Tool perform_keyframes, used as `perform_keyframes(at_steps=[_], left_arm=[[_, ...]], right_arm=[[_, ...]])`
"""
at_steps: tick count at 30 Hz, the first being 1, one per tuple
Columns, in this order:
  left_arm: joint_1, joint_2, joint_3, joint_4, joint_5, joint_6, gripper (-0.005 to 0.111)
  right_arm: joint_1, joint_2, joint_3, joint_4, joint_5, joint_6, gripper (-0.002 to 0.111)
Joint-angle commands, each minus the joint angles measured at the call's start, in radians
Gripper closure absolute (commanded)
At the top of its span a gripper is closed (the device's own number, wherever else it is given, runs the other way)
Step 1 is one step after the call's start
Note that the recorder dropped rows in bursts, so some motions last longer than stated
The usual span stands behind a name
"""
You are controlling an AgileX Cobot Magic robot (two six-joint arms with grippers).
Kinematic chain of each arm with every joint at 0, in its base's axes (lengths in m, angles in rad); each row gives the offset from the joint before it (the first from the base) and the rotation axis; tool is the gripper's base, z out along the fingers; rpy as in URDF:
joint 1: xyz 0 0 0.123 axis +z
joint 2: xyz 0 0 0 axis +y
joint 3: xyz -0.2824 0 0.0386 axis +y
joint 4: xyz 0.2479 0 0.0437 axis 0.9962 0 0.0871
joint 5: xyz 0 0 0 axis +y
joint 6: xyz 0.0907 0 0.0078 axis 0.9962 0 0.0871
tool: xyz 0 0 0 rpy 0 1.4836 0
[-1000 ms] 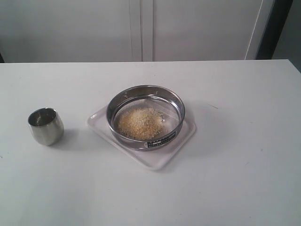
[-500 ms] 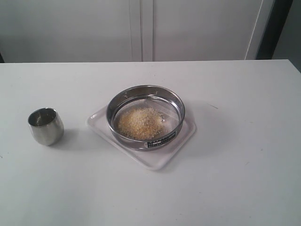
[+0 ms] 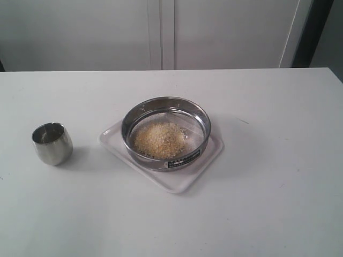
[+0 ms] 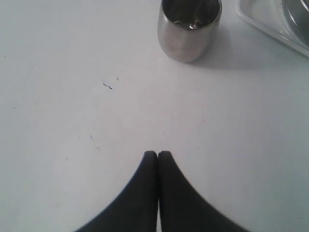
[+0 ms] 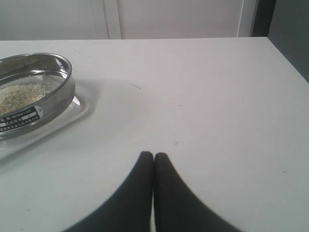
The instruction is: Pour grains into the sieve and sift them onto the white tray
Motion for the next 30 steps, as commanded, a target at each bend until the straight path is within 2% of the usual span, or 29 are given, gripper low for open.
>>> perform_keyframes(at_steps=[1,6,11,17,21,25,27,30], left_arm=[[0.004,-0.006,0.004,-0.012,0.010,-0.004,0.107],[0.004,-0.006,0.004,-0.012,0.010,-0.004,0.107],[0.004,-0.006,0.004,-0.012,0.010,-0.004,0.107],[0.004,-0.006,0.004,-0.012,0.010,-0.004,0.107],[0.004,-0.006,0.004,-0.012,0.010,-0.004,0.107],[0.004,-0.006,0.004,-0.012,0.010,-0.004,0.107],[0.004,-0.006,0.004,-0.012,0.010,-0.004,0.107],[0.004,-0.006,0.004,-0.012,0.010,-0.004,0.107]], right_arm=[[0.001,-0.006,0.004,0.000,-0.006,0.000,0.108],[0.001,-0.006,0.004,0.000,-0.051,-0.005,0.108],[0.001,-0.006,0.004,0.000,-0.355,-0.003,0.108],[0.001,-0.006,0.004,0.006,-0.562,0.010,0.108],[0.001,-0.006,0.004,0.006,-0.690,0.214,0.108],[0.001,-0.006,0.004,0.000,-0.762,0.656,0.108],[0.001,-0.006,0.004,-0.021,-0.760,0.728,0.108],[0.001,-0.006,-0.011,-0.066,-0.765,0.730,0.108]])
